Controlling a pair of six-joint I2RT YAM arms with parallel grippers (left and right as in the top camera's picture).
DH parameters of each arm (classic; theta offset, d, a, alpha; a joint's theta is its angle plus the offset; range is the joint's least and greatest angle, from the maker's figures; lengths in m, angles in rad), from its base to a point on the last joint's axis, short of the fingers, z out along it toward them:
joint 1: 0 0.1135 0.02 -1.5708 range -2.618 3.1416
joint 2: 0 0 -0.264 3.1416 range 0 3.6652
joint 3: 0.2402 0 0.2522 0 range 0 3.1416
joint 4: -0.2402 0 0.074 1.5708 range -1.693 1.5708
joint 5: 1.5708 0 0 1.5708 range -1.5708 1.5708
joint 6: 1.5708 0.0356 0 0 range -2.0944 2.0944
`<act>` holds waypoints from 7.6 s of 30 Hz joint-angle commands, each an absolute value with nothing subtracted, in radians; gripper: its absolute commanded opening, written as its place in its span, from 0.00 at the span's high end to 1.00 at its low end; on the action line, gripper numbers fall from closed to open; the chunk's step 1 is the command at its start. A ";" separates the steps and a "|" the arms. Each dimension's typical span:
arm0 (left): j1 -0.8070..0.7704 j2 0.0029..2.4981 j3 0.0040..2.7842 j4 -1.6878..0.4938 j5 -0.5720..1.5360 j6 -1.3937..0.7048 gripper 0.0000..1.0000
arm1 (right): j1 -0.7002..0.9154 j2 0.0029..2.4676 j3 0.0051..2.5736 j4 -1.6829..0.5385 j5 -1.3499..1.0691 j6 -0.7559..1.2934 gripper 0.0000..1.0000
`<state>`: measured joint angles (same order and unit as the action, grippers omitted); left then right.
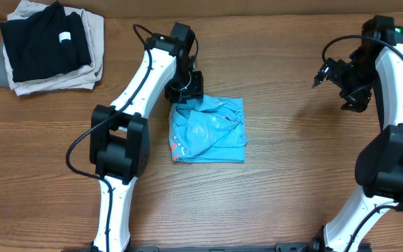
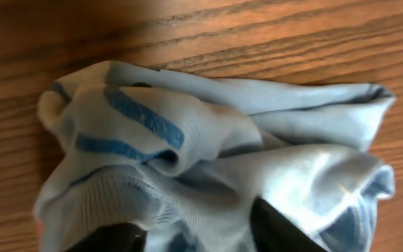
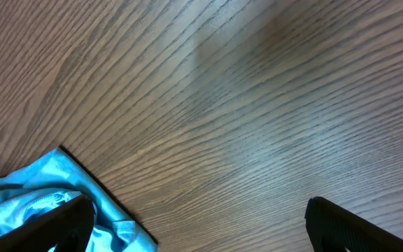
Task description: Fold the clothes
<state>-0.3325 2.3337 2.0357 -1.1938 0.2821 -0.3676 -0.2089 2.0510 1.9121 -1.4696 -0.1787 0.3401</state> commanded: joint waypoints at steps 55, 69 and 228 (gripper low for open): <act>-0.509 2.335 2.349 -1.495 0.190 -0.315 0.31 | -0.207 2.025 1.930 -1.468 -0.176 0.342 0.00; -0.504 2.336 2.090 -1.381 0.146 -0.299 0.37 | -0.207 2.025 1.930 -1.468 -0.176 0.342 0.00; -0.741 2.458 2.513 -1.512 0.138 -0.366 0.59 | -0.207 2.025 1.930 -1.468 -0.176 0.342 0.00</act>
